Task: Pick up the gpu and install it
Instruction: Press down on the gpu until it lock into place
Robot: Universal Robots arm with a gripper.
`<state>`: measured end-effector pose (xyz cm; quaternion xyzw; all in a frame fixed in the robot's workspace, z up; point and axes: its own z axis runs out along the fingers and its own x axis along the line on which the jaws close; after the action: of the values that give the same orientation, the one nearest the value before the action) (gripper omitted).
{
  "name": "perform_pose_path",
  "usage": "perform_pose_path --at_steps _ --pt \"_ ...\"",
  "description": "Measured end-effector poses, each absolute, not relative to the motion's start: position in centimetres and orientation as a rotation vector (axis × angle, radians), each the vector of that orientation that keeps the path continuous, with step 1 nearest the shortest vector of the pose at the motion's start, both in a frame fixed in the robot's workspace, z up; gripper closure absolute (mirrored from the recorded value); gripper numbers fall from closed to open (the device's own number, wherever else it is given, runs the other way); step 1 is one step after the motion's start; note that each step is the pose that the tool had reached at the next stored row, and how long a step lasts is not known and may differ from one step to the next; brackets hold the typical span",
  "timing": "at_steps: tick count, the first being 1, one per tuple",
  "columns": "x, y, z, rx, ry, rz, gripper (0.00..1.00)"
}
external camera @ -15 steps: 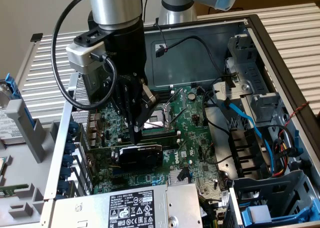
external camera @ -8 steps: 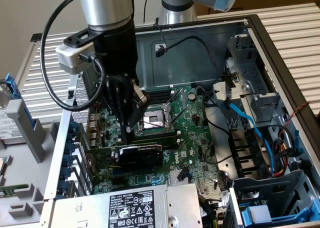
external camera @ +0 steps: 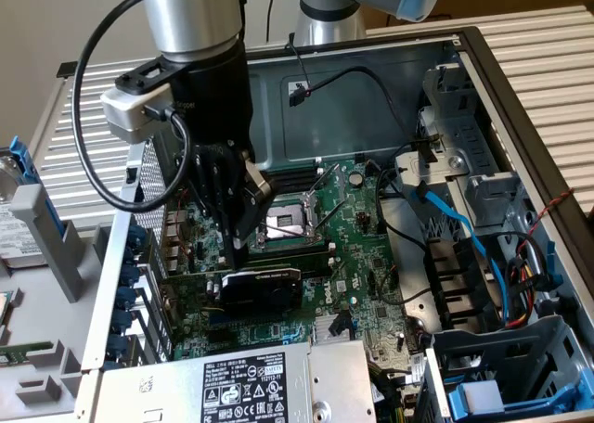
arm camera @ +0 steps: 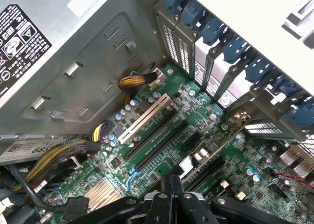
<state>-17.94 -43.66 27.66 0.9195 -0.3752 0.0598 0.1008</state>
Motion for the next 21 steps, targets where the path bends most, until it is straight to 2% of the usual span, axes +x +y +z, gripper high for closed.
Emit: perform_pose_path --at_steps 16,21 --pt "-18.10 -43.66 26.97 2.722 -1.112 0.200 0.89" --pt "-18.15 -43.66 26.97 2.746 -1.111 0.232 0.89"
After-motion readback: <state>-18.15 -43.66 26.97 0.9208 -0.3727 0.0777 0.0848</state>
